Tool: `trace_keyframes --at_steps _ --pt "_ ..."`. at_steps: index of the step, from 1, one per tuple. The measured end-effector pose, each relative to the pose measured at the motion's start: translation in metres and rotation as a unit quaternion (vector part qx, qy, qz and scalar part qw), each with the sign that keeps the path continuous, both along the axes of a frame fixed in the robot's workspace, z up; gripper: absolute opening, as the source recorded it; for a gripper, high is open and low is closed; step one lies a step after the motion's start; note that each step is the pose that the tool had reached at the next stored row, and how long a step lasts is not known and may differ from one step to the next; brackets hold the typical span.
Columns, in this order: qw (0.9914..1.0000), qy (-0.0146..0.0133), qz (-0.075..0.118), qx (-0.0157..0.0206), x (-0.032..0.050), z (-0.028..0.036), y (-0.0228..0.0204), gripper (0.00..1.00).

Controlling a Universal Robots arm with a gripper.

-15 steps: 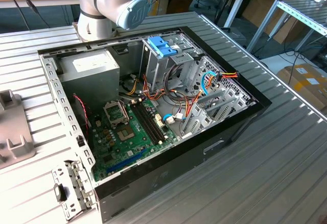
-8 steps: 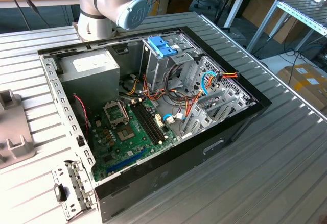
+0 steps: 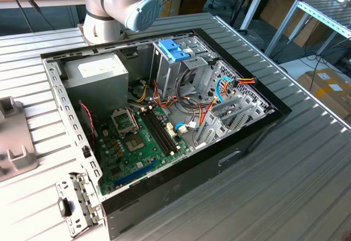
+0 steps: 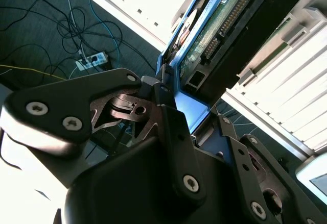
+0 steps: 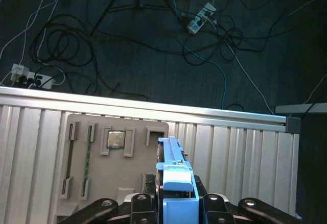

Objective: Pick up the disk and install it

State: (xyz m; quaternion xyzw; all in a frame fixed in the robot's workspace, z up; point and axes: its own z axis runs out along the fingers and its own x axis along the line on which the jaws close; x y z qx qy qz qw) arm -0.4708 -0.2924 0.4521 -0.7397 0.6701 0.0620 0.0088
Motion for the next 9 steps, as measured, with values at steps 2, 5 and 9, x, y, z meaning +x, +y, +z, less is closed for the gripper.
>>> trace_keyframes --at_steps 2,5,9 --pt "1.0 0.0 0.0 0.0 0.0 0.0008 0.0 0.37" --pt "1.0 0.0 0.0 0.0 0.0 0.002 0.0 0.37" --pt "1.0 0.0 0.0 0.0 0.0 0.0038 0.0 0.37"
